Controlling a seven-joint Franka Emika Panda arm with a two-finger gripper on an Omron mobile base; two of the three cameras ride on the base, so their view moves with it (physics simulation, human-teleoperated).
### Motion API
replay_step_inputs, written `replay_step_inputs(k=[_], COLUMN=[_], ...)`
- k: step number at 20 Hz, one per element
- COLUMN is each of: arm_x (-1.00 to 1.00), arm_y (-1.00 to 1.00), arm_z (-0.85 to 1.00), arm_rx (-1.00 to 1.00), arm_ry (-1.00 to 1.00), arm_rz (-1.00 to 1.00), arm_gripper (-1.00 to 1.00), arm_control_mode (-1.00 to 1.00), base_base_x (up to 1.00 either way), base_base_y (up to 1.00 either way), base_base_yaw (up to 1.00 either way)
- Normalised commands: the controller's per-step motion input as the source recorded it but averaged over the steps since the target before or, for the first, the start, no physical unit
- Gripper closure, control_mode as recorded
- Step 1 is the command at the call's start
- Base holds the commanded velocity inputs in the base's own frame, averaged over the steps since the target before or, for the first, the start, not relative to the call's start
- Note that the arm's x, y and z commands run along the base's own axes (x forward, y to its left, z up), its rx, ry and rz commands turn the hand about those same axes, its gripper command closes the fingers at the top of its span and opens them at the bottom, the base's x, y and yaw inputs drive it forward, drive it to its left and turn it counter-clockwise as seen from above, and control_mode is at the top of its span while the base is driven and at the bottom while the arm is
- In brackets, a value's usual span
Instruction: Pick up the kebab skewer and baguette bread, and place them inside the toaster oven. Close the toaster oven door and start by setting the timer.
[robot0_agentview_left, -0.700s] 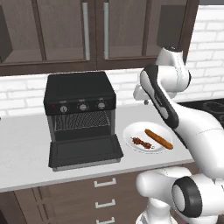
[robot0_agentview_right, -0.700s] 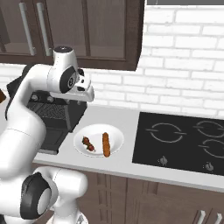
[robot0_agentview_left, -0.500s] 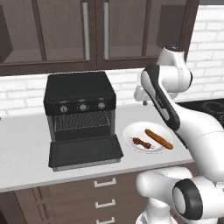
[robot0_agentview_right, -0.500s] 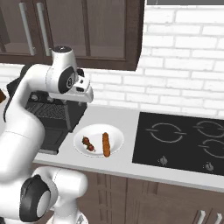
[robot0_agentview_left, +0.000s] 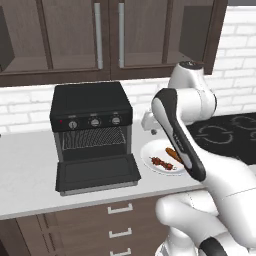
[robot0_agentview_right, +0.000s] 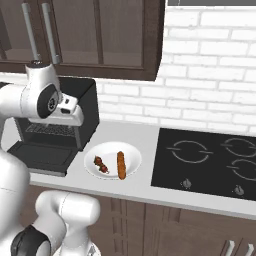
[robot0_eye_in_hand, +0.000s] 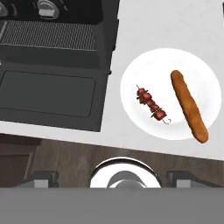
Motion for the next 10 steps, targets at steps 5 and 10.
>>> replay_step_inputs(k=[5, 10], arm_x=[-0.04, 0.0], arm_y=[0.65, 0.87], arm_z=[0.0, 0.0], arm_rx=[0.0, 0.0], arm_ry=[-0.05, -0.13], arm_rz=[0.0, 0.0], arm_gripper=[-1.0, -1.0], arm_control_mode=[-1.0, -1.0], base_base_x=[0.0, 0.0], base_base_y=[0.0, 0.0], base_base_yaw=[0.0, 0.0])
